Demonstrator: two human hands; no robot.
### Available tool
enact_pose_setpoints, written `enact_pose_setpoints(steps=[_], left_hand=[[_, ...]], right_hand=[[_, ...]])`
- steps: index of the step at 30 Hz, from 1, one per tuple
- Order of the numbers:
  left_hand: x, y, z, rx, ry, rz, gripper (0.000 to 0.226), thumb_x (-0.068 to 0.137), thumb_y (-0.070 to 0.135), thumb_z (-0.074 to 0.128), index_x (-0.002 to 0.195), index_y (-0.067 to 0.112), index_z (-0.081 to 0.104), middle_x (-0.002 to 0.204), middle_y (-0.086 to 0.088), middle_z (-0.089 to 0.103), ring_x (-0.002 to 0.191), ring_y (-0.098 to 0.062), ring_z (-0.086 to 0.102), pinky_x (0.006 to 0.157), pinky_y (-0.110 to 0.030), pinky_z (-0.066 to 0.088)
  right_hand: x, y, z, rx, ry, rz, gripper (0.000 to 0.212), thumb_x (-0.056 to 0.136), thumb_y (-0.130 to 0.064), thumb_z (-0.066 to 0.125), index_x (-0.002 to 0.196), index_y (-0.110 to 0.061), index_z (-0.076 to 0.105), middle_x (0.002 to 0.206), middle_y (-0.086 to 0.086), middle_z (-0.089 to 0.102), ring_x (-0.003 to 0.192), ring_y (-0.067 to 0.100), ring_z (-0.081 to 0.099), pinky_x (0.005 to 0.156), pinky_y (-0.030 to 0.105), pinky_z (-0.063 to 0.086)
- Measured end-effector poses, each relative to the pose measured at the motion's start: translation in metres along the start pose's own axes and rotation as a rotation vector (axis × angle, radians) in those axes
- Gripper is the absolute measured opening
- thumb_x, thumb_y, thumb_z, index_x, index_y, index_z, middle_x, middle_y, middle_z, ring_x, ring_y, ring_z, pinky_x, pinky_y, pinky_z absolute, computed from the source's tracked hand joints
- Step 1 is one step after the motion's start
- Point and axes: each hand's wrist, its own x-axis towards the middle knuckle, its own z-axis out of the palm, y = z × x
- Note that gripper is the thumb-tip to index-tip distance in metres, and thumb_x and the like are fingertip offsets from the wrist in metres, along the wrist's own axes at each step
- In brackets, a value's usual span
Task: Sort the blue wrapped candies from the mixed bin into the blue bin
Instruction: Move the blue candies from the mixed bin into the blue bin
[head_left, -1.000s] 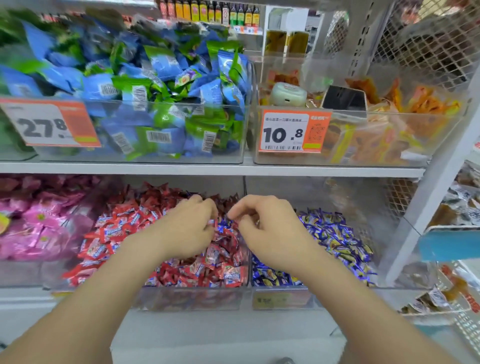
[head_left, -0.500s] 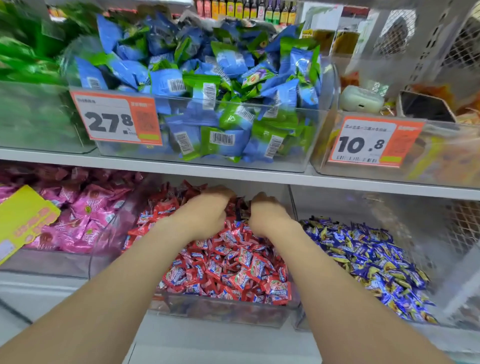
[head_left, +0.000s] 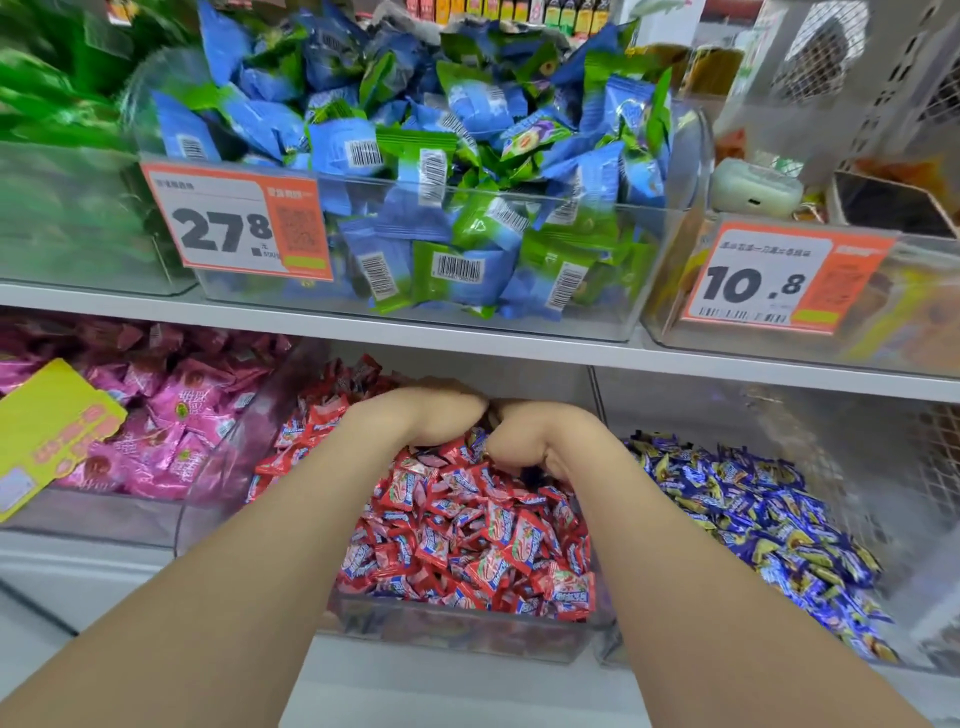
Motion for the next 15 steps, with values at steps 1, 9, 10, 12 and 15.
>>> enact_pose_setpoints(steps=[1,9,10,12,15], left_hand=[[-0.004,-0.003,-0.003,-0.057,0.009,0.012,0.039,0.11,0.037,0.034,0.138,0.029,0.06,0.149,0.006,0.056,0.129,-0.018,0.054,0.114,-0.04,0.04],[-0.034,-0.012,-0.017,-0.042,0.031,0.018,0.036,0.109,0.047,0.032,0.105,0.025,0.059,0.128,-0.002,0.067,0.117,-0.021,0.059,0.104,-0.034,0.043],[-0.04,-0.013,-0.019,-0.062,0.05,0.034,0.037,0.106,0.049,0.034,0.103,0.023,0.061,0.125,-0.001,0.069,0.115,-0.02,0.06,0.106,-0.036,0.044],[-0.054,-0.015,-0.024,-0.092,0.085,0.087,0.039,0.098,0.049,0.039,0.105,0.021,0.066,0.113,0.003,0.073,0.108,-0.016,0.065,0.103,-0.039,0.048],[-0.076,-0.017,-0.026,-0.034,0.075,0.146,0.026,0.096,0.024,0.051,0.116,0.026,0.068,0.098,0.009,0.073,0.088,-0.01,0.067,0.085,-0.031,0.051]], right_hand=[[-0.002,0.0,-0.001,0.024,0.005,-0.012,0.036,0.088,-0.002,0.055,0.123,-0.004,0.064,0.112,0.011,0.064,0.1,0.03,0.063,0.073,0.036,0.059],[-0.033,0.0,-0.011,0.281,0.042,-0.166,0.047,0.076,0.013,0.054,0.11,-0.015,0.068,0.102,0.011,0.073,0.089,0.024,0.066,0.064,0.03,0.054],[-0.036,0.001,-0.01,0.278,0.03,-0.2,0.051,0.075,0.014,0.056,0.114,-0.017,0.069,0.107,0.008,0.074,0.096,0.021,0.068,0.073,0.03,0.058],[-0.039,0.008,-0.008,0.288,-0.005,-0.27,0.065,0.071,0.01,0.061,0.128,-0.021,0.066,0.116,0.003,0.075,0.103,0.016,0.07,0.087,0.033,0.06],[-0.048,0.016,-0.007,0.296,-0.039,-0.355,0.072,0.075,0.011,0.063,0.137,-0.025,0.061,0.116,0.012,0.073,0.093,0.018,0.069,0.078,0.043,0.057]])
